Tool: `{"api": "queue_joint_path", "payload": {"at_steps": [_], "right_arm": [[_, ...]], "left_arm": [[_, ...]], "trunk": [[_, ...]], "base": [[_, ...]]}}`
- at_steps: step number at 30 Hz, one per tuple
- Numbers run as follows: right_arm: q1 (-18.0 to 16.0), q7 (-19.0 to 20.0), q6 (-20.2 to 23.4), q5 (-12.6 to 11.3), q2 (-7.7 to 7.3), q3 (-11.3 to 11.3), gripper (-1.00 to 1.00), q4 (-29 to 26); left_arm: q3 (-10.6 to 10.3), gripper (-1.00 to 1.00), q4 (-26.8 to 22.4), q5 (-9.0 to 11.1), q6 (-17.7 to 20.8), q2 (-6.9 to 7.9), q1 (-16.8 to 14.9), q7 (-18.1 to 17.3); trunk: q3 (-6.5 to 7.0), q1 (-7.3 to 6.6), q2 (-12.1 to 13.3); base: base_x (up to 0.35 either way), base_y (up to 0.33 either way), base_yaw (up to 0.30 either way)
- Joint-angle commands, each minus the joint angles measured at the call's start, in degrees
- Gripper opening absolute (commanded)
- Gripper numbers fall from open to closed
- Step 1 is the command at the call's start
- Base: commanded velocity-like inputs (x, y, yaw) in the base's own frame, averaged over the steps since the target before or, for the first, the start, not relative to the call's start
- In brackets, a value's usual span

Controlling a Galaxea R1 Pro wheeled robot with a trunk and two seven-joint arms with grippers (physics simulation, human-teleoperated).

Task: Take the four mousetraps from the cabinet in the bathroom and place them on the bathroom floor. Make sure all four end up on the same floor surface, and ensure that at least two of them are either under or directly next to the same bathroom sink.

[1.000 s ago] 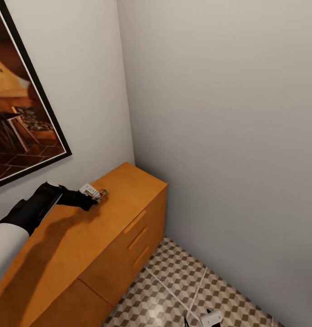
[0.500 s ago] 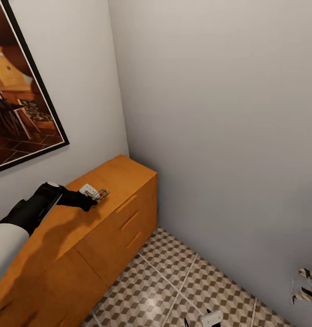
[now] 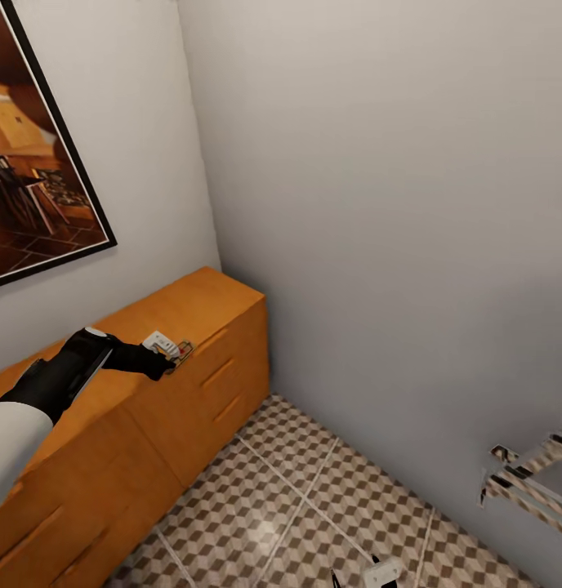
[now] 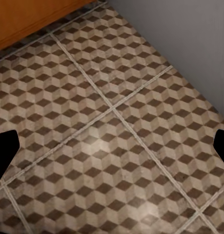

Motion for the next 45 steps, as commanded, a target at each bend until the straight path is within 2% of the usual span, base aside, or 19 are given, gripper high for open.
{"api": "queue_joint_path", "payload": {"at_steps": [1, 19, 23, 25, 28, 30, 31, 34, 37, 41, 44, 45], "right_arm": [[-0.05, -0.5, -0.1, 0.54, 0.01, 0.11, 1.0, 0.05], [-0.05, -0.5, -0.1, 0.54, 0.01, 0.11, 1.0, 0.05], [-0.05, -0.49, -0.1, 0.54, 0.01, 0.11, 1.0, 0.05], [-0.05, -0.49, -0.1, 0.54, 0.01, 0.11, 1.0, 0.05], [-0.05, -0.49, -0.04, 0.54, 0.01, 0.11, 1.0, 0.05], [-0.05, -0.49, 0.51, 0.54, 0.01, 0.11, 1.0, 0.05], [-0.05, -0.49, 0.97, 0.54, 0.01, 0.11, 1.0, 0.05], [-0.05, -0.48, 1.31, 0.54, 0.01, 0.11, 1.0, 0.05], [-0.05, -0.48, 1.49, 0.54, 0.01, 0.11, 1.0, 0.05], [-0.05, -0.48, 1.55, 0.55, 0.01, 0.11, 1.0, 0.05], [-0.05, -0.48, 1.56, 0.54, 0.01, 0.11, 1.0, 0.05], [-0.05, -0.48, 1.56, 0.54, 0.01, 0.11, 1.0, 0.05]], "left_arm": [[-0.07, -1.0, -0.09, -0.38, 0.22, 0.03, -0.06, -0.32], [-0.16, -1.0, 1.62, -0.38, 0.13, -0.38, -0.06, -0.22], [-0.16, -1.0, 2.78, -0.38, 0.02, -1.08, -0.03, -0.22], [-0.16, -1.0, 4.24, -0.38, -0.16, -2.09, 0.09, -0.22], [-0.17, -1.0, 5.78, -0.38, -0.28, -2.78, 0.2, -0.22], [-0.56, -1.0, 7.97, -0.43, -0.67, -3.77, 0.3, -0.22], [-1.28, -1.0, 9.83, -0.45, -1.77, -4.7, 0.37, -0.22], [-2.97, -1.0, 14.01, -0.46, -5.26, -6.21, 0.5, -0.15], [-4.72, -1.0, 21.65, -0.49, -10.76, -9.0, 0.61, 1.31], [-5.24, -1.0, 30.29, -0.46, -17.82, -11.91, 0.67, 3.64], [-5.38, -1.0, 39.75, -0.53, -24.37, -15.16, 0.72, 5.64], [-5.39, -1.0, 41.24, -0.53, -25.29, -15.65, 0.72, 6.12]], "trunk": [[-0.09, 0.0, -0.1], [-0.09, 0.0, -0.1], [-0.09, 0.0, -0.1], [-0.09, 0.0, -0.1], [-0.09, 0.0, -0.1], [-0.09, 0.0, -0.1], [-0.09, 0.0, -0.1], [-0.09, 0.0, -0.1], [-0.09, 0.0, -0.1], [-0.09, 0.0, -0.1], [-0.09, 0.0, -0.1], [-0.09, 0.0, -0.1]], "base": [[-0.266, -0.208, 0.0], [-0.266, -0.208, 0.0], [-0.188, -0.15, 0.0], [-0.047, -0.038, 0.0], [-0.021, -0.017, 0.0], [-0.008, -0.006, 0.0], [-0.003, -0.003, 0.0], [-0.001, -0.001, 0.0], [0.0, 0.0, 0.0], [0.0, 0.0, 0.0], [0.0, 0.0, 0.0], [0.0, 0.0, 0.0]]}}
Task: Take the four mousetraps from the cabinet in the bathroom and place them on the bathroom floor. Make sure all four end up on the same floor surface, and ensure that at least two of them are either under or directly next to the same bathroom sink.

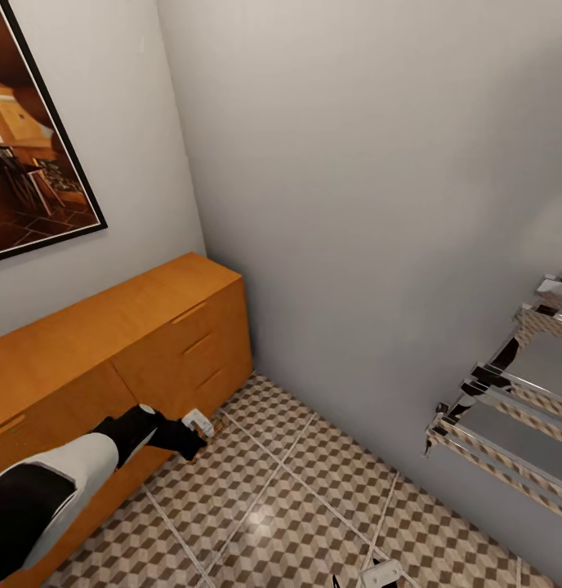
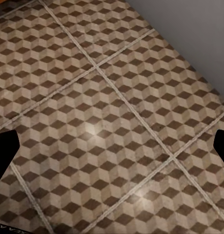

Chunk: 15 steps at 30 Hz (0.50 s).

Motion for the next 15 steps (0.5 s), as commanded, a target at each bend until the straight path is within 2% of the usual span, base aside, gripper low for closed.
{"api": "queue_joint_path", "payload": {"at_steps": [1, 4, 5, 7, 9, 12, 15], "right_arm": [[-0.05, -0.5, -0.11, 0.54, 0.01, 0.11, 1.0, 0.06], [-0.05, -0.5, -0.11, 0.54, -0.02, 0.11, 1.0, 0.06], [-0.05, -0.5, -0.11, 0.54, -0.06, 0.11, 1.0, 0.06], [-0.05, -0.53, -0.11, 0.54, -0.07, 0.11, 1.0, 0.02], [-0.05, -0.62, -0.11, 0.54, -0.08, 0.08, 1.0, -0.01], [-0.05, -0.66, -0.15, 0.56, -0.08, 0.04, 1.0, -0.13], [-0.05, -0.87, -0.2, 0.6, -0.08, 0.03, 1.0, -0.28]], "left_arm": [[0.61, -1.0, 2.56, -0.51, -1.16, -0.96, 0.01, 0.72], [0.59, -1.0, 6.68, -0.48, -3.45, -2.63, 0.65, 2.62], [0.58, -1.0, 8.02, -0.57, -4.49, -3.25, 3.55, 3.53], [0.58, -1.0, 8.34, -0.6, -5.03, -3.41, 5.64, 4.55], [0.58, -1.0, 8.58, -0.54, -6.6, -3.57, 10.36, 10.37], [0.58, -1.0, 8.65, -0.44, -8.15, -3.55, 14.63, 17.89], [0.58, -1.0, 8.68, -0.3, -10.24, -3.47, 17.43, 21.87]], "trunk": [[-0.08, 0.02, -0.09], [-0.08, 0.02, -0.09], [-0.08, 0.02, -0.09], [-0.08, 0.02, -0.09], [-0.08, 0.02, -0.09], [-0.08, 0.02, -0.09], [-0.08, 0.02, -0.09]], "base": [[0.0, 0.0, 0.0], [0.0, 0.0, 0.0], [0.0, 0.0, 0.0], [0.0, 0.0, 0.0], [0.0, 0.0, 0.0], [0.0, 0.0, 0.0], [0.0, 0.0, 0.0]]}}
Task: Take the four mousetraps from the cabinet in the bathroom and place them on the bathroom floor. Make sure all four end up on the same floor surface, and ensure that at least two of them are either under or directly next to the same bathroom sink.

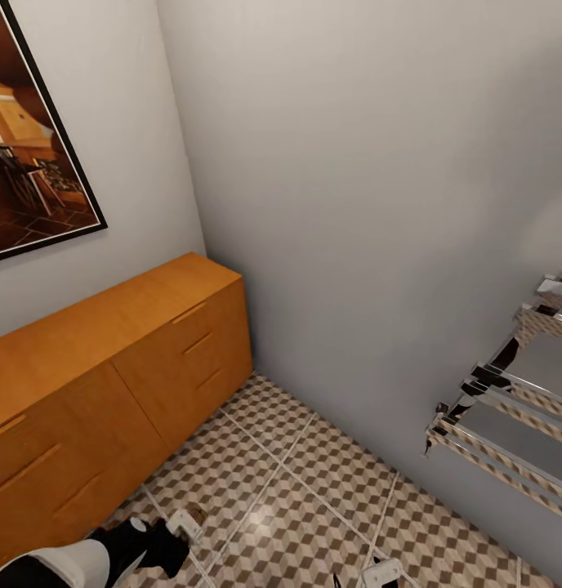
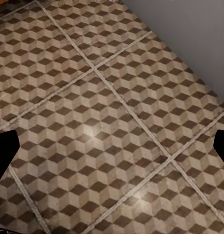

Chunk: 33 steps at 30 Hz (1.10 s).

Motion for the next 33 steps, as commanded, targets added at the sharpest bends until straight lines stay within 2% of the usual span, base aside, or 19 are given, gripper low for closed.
{"api": "queue_joint_path", "payload": {"at_steps": [1, 3, 4, 5, 7, 12, 15, 17, 21, 22, 24, 25, 26, 27, 28, 32, 33], "right_arm": [[-0.05, -0.59, -0.12, 0.55, 0.01, 0.13, 1.0, 0.03], [-0.05, -1.06, -0.21, 0.46, 0.01, 0.08, 1.0, -0.15], [-0.05, -2.04, -0.29, 0.37, 0.01, 0.04, 1.0, -0.4], [-0.05, -2.47, -0.3, 0.36, 0.01, 0.02, 1.0, -0.47], [-0.05, -4.98, -0.4, 0.32, 0.01, -0.04, 1.0, -0.75], [-0.05, -7.12, -0.48, 0.3, -0.59, -0.13, 1.0, -2.89], [-0.05, -7.35, -0.47, 0.3, -0.79, -0.13, 1.0, -5.45], [-0.05, -7.42, -0.46, 0.3, -0.89, -0.14, 1.0, -6.95], [-0.05, -7.39, -0.6, 0.3, -0.95, -0.1, 1.0, -8.64], [-0.05, -7.39, -0.64, 0.3, -0.95, -0.09, 1.0, -8.74], [-0.05, -7.34, -0.9, 0.3, -0.95, -0.07, 1.0, -9.0], [-0.05, -7.33, -0.97, 0.3, -0.95, -0.06, 1.0, -9.03], [-0.05, -7.32, -1.13, 0.3, -0.96, -0.06, 1.0, -9.08], [-0.05, -7.31, -1.19, 0.3, -0.96, -0.04, 1.0, -9.08], [-0.05, -7.3, -1.27, 0.3, -0.96, -0.01, 1.0, -9.08], [-0.05, -7.29, -1.38, 0.3, -0.96, 0.02, 1.0, -9.08], [-0.05, -7.29, -1.41, 0.3, -0.96, 0.03, 1.0, -9.02]], "left_arm": [[0.45, -1.0, 0.11, -0.42, -1.01, 0.03, 0.44, 0.5], [0.49, -1.0, 0.23, -0.15, -6.54, 0.23, 2.27, 2.97], [0.5, -1.0, 0.28, 0.02, -12.14, 0.33, 3.74, 5.56], [0.52, -1.0, 0.3, 0.07, -14.03, 0.37, 4.28, 6.57], [0.56, -1.0, 0.33, 0.19, -21.32, 0.54, 6.94, 12.09], [0.64, -1.0, 0.34, 0.42, -29.47, 0.92, 11.14, 19.1], [0.68, -1.0, 0.34, 1.77, -34.76, 1.12, 13.08, 21.54], [0.69, -1.0, 0.34, 4.59, -38.65, 1.26, 14.56, 23.6], [0.69, -1.0, 0.36, 14.19, -43.23, 1.5, 17.61, 26.02], [0.69, -1.0, 0.38, 15.43, -43.78, 1.51, 17.94, 26.12], [0.69, -1.0, 0.39, 19.97, -45.65, 1.72, 19.23, 26.43], [0.71, -1.0, 0.38, 21.03, -45.95, 1.78, 19.5, 26.47], [0.7, -1.0, 0.37, 23.09, -46.39, 1.86, 19.89, 26.53], [0.7, -1.0, 0.38, 24.11, -46.57, 1.89, 20.03, 26.55], [0.7, -1.0, 0.4, 25.97, -46.83, 1.93, 20.25, 26.58], [0.7, -1.0, 0.42, 29.75, -47.13, 2.01, 20.56, 26.63], [0.71, -1.0, 0.4, 31.25, -47.07, 2.18, 20.64, 26.64]], "trunk": [[-0.08, 0.02, -0.09], [-0.08, 0.02, -0.09], [-0.08, 0.02, -0.09], [-0.08, 0.02, -0.09], [-0.08, 0.02, -0.09], [-0.08, 0.02, -0.09], [-0.08, 0.02, -0.09], [-0.08, 0.02, -0.09], [-0.08, 0.02, -0.09], [-0.08, 0.02, -0.09], [-0.08, 0.02, -0.09], [-0.08, 0.02, -0.09], [-0.08, 0.02, -0.09], [-0.08, 0.02, -0.09], [-0.08, 0.02, -0.09], [-0.08, 0.02, -0.09], [-0.08, 0.02, -0.09]], "base": [[0.0, 0.0, 0.0], [0.0, 0.0, 0.0], [0.0, 0.0, 0.0], [0.0, 0.0, 0.0], [0.0, 0.0, 0.0], [0.0, 0.0, 0.0], [0.0, 0.0, 0.0], [0.0, 0.0, 0.0], [0.0, 0.0, 0.0], [0.0, 0.0, 0.0], [0.0, 0.0, 0.0], [0.0, 0.0, 0.0], [0.0, 0.0, 0.0], [0.0, 0.0, 0.0], [0.0, 0.0, 0.0], [0.0, 0.0, 0.0], [0.0, 0.0, 0.0]]}}
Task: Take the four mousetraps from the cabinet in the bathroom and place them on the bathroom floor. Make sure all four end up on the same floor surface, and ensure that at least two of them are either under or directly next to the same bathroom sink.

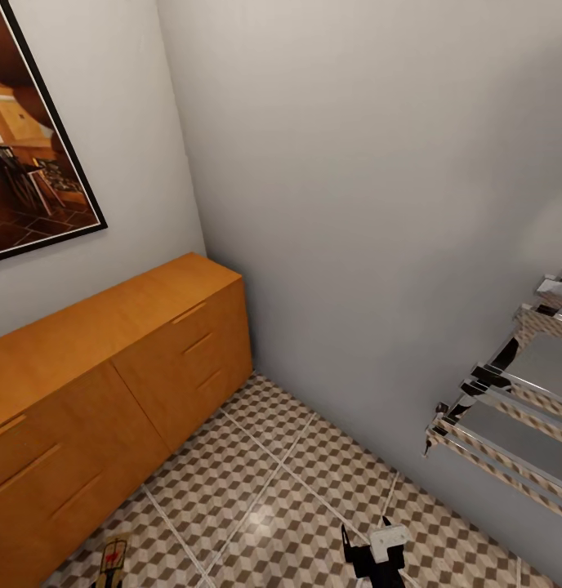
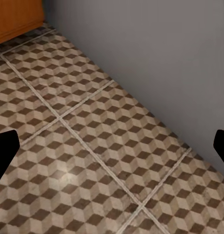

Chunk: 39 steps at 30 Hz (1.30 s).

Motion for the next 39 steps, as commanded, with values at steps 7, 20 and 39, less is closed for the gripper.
{"api": "queue_joint_path", "payload": {"at_steps": [7, 20, 39], "right_arm": [[-0.05, -0.49, 0.09, 0.65, 0.0, 0.15, 1.0, 0.16], [-0.05, -0.94, -0.06, 0.57, 0.25, 0.11, 1.0, 0.14], [-0.05, -3.49, -0.05, 0.57, 0.62, 0.15, 1.0, 0.18]], "left_arm": [[-0.65, -1.0, 0.14, 1.04, -0.08, 0.06, 0.08, 0.43], [-0.66, -1.0, 0.1, 1.17, 0.21, -0.07, 0.22, 0.43], [-0.66, -1.0, 0.1, 1.1, 0.35, -0.4, 0.23, 0.43]], "trunk": [[-0.08, 0.02, -0.08], [-0.08, 0.02, -0.08], [-0.08, 0.02, -0.08]], "base": [[0.0, 0.0, 0.0], [0.0, 0.0, 0.0], [0.0, 0.0, 0.22]]}}
